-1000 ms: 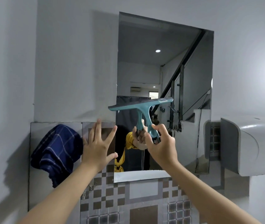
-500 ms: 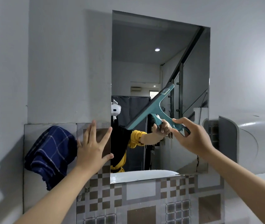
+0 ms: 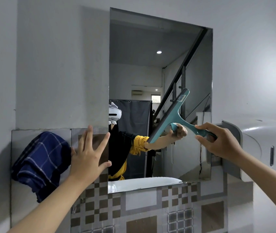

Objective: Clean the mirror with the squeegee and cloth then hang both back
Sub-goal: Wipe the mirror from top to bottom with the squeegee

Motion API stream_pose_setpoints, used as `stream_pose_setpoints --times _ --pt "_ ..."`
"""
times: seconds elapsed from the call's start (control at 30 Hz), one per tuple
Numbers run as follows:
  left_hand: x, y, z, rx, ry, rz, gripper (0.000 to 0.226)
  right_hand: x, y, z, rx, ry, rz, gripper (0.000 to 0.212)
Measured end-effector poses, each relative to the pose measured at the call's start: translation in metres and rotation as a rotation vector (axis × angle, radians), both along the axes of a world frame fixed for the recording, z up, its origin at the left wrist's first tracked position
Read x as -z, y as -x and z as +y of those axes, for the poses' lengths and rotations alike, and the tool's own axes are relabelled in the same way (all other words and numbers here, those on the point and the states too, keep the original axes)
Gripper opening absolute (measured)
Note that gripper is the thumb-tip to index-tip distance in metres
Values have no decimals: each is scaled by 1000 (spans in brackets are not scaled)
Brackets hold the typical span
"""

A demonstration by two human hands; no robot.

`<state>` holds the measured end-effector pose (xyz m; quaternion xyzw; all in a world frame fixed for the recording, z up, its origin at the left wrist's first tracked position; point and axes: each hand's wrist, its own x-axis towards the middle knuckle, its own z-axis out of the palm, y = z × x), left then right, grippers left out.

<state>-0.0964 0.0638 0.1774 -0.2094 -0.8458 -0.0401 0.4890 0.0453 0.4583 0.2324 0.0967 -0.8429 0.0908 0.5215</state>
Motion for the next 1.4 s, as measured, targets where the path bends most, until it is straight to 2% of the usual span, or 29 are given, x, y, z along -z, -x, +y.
stream_pose_setpoints --times 0.33,0.57,0.77,1.17,1.3,1.4 --pt "1 -1 1 4 -6 -22 104 -1 -11 23 -13 -18 -17 31" --pt "2 2 1 13 -5 -15 106 32 -31 58 42 238 -61 30" --pt "0 -1 2 1 2 -40 105 49 -28 29 -68 458 -74 17" --pt "-1 -5 3 13 4 -52 104 68 -26 -27 -119 884 -74 17" --pt "-1 -4 2 14 0 -61 105 64 -24 -58 -159 1132 -110 24" --pt "0 -2 2 14 -10 -67 105 59 -22 -94 -273 1332 -179 24"
